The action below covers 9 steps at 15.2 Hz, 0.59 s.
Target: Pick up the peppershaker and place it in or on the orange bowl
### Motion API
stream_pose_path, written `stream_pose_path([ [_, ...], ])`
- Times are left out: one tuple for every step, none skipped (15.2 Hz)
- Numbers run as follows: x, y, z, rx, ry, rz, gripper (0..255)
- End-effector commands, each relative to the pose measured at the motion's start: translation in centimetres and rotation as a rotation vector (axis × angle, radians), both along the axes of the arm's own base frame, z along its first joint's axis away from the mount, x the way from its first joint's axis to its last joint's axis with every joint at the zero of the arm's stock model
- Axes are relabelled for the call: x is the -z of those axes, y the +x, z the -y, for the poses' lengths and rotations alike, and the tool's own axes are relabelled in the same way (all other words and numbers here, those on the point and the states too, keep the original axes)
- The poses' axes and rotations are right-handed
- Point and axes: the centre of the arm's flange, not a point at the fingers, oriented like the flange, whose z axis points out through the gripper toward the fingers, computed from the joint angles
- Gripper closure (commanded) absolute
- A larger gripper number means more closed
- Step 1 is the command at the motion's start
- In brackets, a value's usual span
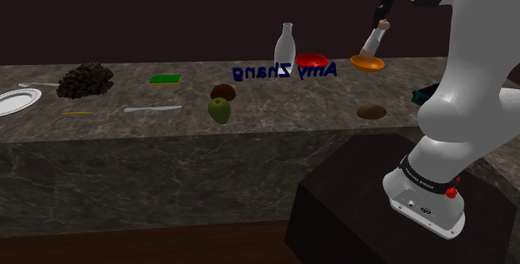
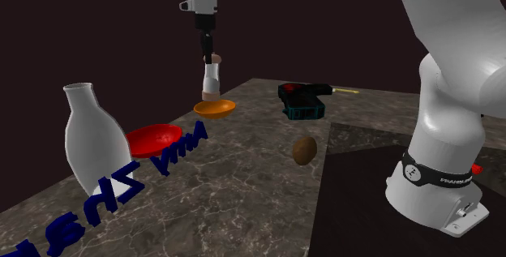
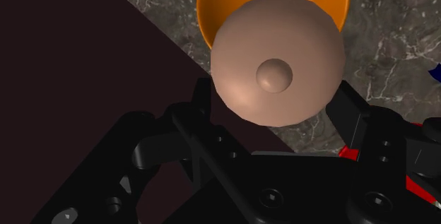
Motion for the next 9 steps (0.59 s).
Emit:
stream_pose_path([
  [1.0,0.0,-0.1,0.000,-0.001,0.001,255],
  [1.5,0.0,-0.1,0.000,-0.001,0.001,255],
  [2.1,0.0,-0.1,0.000,-0.001,0.001,255],
  [2.8,0.0,-0.1,0.000,-0.001,0.001,255],
  [2.8,0.0,-0.1,0.000,-0.001,0.001,255],
  [2.8,0.0,-0.1,0.000,-0.001,0.001,255],
  [2.8,0.0,-0.1,0.000,-0.001,0.001,255],
  [2.8,0.0,-0.1,0.000,-0.001,0.001,255],
  [2.8,0.0,-0.1,0.000,-0.001,0.001,255],
])
